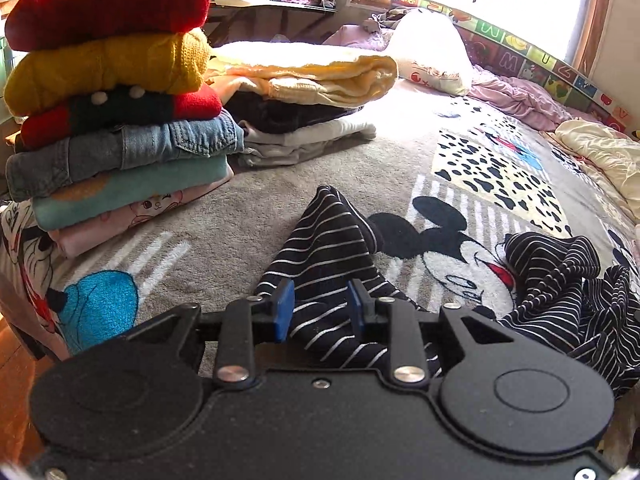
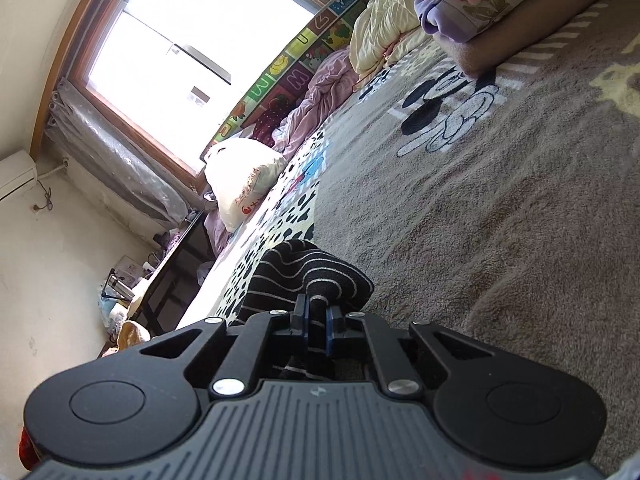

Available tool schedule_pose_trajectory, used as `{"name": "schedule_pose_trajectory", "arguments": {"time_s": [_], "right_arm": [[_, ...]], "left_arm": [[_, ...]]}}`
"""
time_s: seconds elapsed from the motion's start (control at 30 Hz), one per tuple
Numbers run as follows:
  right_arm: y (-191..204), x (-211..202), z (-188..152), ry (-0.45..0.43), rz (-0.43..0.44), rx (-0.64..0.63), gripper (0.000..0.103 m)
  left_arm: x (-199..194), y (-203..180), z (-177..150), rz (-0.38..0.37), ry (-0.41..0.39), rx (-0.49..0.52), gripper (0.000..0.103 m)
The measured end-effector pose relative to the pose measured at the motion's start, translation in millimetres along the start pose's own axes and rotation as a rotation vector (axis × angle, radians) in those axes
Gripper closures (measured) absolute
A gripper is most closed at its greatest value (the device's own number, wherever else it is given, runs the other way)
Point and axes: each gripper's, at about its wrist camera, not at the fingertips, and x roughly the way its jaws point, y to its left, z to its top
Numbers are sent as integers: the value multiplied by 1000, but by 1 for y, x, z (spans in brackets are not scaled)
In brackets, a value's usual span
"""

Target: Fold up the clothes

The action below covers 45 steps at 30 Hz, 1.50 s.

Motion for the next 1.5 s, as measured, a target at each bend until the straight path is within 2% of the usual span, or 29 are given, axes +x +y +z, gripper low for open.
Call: {"name": "schedule_pose_trajectory", "arguments": {"time_s": [0.17,0.33,0.53,0.6,0.63,0.67,0.73,0.8,0.83,0.87,0.9,1.0,1.03,1.07,1.1,1.37,1.47,1.5], "right_arm": [[-14,-31,-1,-31,-60,47,94],[-16,-69,-5,-133,-88,31,94],[23,-118,-7,-308,-150,-262,94],[45,-124,-15,-349,-187,-449,94],[62,-125,-24,-365,-200,-590,94],[77,-123,-33,-354,-197,-717,94],[96,-106,-53,-246,-174,-901,94],[102,-75,-75,-45,-194,-1035,93],[98,-63,-86,51,-205,-1055,93],[93,-51,-94,155,-207,-1038,93],[89,-46,-98,220,-201,-996,92],[81,-58,-81,230,-142,-754,86],[77,-67,-72,229,-112,-645,78],[71,-76,-64,228,-86,-538,55],[63,-85,-59,226,-65,-433,39],[-15,-119,-60,69,-15,165,35],[-45,-130,-61,4,0,382,45],[-55,-134,-62,-18,5,454,45]], "left_arm": [[-9,-16,-9,-47,3,13,74],[-20,-33,-10,-109,-3,30,73],[-31,-51,-13,-177,-15,52,71],[-33,-54,-14,-190,-13,55,71],[-33,-56,-15,-196,-12,54,71],[-34,-56,-15,-202,-11,53,70],[-36,-58,-16,-213,-9,52,67],[-39,-59,-16,-218,-12,53,63],[-41,-60,-15,-221,-14,56,63],[-43,-62,-15,-225,-17,59,63],[-45,-63,-15,-228,-20,62,63],[-49,-66,-15,-235,-29,74,63],[-49,-66,-16,-236,-28,76,62],[-48,-66,-17,-236,-26,76,62],[-48,-66,-18,-235,-24,76,62],[-39,-76,-26,-257,2,88,62],[-41,-81,-27,-268,3,96,62],[-42,-82,-28,-272,2,99,62]]}}
